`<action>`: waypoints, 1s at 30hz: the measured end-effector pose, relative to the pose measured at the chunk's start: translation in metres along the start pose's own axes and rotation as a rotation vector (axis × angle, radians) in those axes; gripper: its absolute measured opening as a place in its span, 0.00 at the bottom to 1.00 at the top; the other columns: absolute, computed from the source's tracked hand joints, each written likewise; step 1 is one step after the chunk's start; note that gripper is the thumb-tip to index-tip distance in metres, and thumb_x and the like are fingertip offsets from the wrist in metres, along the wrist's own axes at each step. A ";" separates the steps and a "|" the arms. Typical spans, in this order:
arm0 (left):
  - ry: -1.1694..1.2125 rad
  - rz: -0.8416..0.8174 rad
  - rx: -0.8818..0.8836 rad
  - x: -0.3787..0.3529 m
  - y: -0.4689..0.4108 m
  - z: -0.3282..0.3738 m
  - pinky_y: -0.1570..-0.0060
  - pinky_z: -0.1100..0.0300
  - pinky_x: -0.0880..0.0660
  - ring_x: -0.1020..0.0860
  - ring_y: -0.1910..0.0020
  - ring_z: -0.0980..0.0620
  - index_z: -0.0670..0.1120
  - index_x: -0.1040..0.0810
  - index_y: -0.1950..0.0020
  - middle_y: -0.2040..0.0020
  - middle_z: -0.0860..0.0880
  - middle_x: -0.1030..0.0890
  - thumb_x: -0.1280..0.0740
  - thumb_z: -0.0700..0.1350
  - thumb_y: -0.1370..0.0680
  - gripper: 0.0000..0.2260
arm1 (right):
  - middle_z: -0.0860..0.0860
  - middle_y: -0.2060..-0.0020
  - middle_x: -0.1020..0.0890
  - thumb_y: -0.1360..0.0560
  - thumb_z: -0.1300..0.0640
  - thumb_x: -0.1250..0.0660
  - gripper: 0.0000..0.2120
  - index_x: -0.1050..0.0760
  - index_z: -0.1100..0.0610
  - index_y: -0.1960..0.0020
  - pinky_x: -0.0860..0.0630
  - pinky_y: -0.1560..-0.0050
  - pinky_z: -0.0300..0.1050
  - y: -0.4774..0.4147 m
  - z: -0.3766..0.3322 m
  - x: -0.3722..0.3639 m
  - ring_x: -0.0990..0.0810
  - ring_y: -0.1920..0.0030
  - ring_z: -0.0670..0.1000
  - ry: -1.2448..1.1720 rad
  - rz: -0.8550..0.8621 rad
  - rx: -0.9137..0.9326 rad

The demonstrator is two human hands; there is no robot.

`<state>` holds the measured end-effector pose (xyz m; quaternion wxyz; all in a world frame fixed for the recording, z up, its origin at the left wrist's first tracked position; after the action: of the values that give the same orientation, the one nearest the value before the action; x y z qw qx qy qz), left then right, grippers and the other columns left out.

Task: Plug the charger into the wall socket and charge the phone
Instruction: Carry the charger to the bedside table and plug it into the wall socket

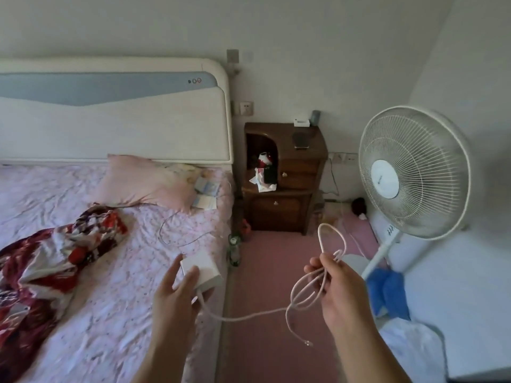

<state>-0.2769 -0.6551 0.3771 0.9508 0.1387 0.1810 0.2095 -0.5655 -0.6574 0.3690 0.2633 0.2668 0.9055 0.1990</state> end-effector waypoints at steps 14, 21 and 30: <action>0.036 -0.048 0.009 -0.051 -0.137 0.044 0.52 0.53 0.23 0.20 0.48 0.46 0.49 0.32 0.27 0.36 0.42 0.27 0.36 0.39 0.21 0.22 | 0.53 0.66 0.21 0.22 0.61 0.37 0.08 0.25 0.60 0.59 0.27 0.61 0.42 -0.086 -0.040 -0.052 0.20 0.68 0.50 -0.158 0.095 0.034; 0.017 -0.075 0.027 -0.087 -0.197 0.051 0.58 0.56 0.19 0.21 0.49 0.46 0.49 0.30 0.29 0.33 0.40 0.28 0.35 0.39 0.22 0.21 | 0.53 0.66 0.20 0.23 0.62 0.37 0.05 0.25 0.59 0.57 0.25 0.60 0.43 -0.121 -0.062 -0.072 0.20 0.67 0.50 -0.218 0.165 0.054; 0.060 -0.020 0.012 -0.137 -0.263 0.042 0.52 0.52 0.22 0.21 0.45 0.45 0.49 0.30 0.30 0.31 0.41 0.28 0.35 0.40 0.23 0.21 | 0.52 0.68 0.19 0.23 0.62 0.36 0.04 0.26 0.59 0.56 0.23 0.63 0.43 -0.220 -0.103 -0.082 0.18 0.71 0.49 -0.235 0.134 0.024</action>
<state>-0.2843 -0.9543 0.3641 0.9462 0.1361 0.2120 0.2031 -0.6500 -0.8994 0.3697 0.3507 0.3514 0.8507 0.1728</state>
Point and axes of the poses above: each hand's wrist, its own y-axis away from the middle knuckle, its own x-axis out of the back of the hand, z = x × y, the point moved 8 cm from there along -y, towards the middle knuckle
